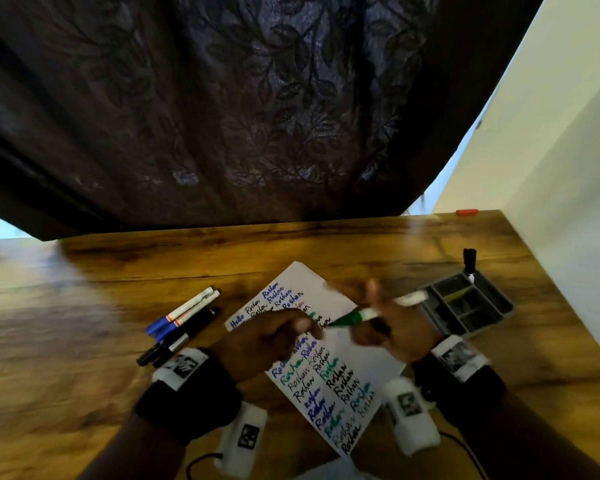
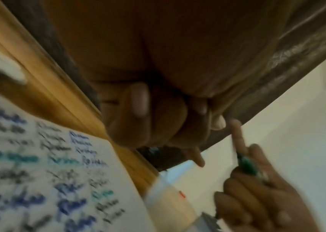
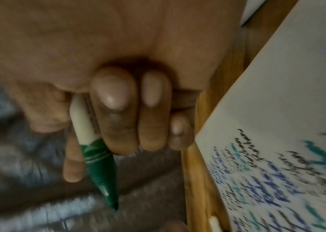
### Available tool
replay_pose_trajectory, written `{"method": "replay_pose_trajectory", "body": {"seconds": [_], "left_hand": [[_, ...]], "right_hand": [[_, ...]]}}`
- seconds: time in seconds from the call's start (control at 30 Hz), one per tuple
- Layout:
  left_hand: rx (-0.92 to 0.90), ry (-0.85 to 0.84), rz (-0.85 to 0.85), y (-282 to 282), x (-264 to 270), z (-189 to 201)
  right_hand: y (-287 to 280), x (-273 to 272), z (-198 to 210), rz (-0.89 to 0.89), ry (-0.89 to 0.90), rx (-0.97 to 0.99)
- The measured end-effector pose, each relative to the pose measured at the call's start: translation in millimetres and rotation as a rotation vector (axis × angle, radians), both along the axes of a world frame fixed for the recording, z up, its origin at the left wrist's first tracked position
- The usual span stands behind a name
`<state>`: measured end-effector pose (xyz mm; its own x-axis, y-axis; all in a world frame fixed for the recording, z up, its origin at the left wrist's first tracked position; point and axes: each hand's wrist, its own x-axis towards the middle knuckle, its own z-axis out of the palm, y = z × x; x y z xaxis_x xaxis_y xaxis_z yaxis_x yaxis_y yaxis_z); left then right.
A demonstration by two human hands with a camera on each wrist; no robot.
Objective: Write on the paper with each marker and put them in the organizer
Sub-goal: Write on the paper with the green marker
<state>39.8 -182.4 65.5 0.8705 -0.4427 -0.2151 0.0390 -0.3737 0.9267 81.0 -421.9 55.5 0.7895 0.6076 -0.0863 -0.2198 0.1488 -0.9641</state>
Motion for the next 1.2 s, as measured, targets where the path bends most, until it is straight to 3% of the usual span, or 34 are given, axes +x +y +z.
{"method": "replay_pose_trajectory", "body": {"seconds": [0.07, 0.2, 0.37, 0.53, 0.77, 1.2], "left_hand": [[0.003, 0.030, 0.118, 28.4, 1.0, -7.3], [0.114, -0.036, 0.279, 56.6, 6.0, -32.7], [0.469, -0.148, 0.115, 17.3, 17.9, -48.1], [0.496, -0.152, 0.040, -8.8, 35.8, -77.5], [0.599, -0.136, -0.017, -4.5, 41.4, -99.5], [0.571, -0.113, 0.025, -3.4, 44.9, -108.5]], "right_hand": [[-21.9, 11.1, 7.7, -0.098, 0.014, 0.045], [-36.4, 18.3, 12.3, -0.264, -0.144, -0.191], [-5.3, 7.7, -29.2, -0.340, -0.065, -0.195], [9.4, 4.9, -73.9, -0.303, -0.145, -0.326], [1.1, -3.8, -102.0, -0.315, -0.478, -0.568], [3.0, -9.9, -118.9, -0.383, -0.548, -0.616]]}}
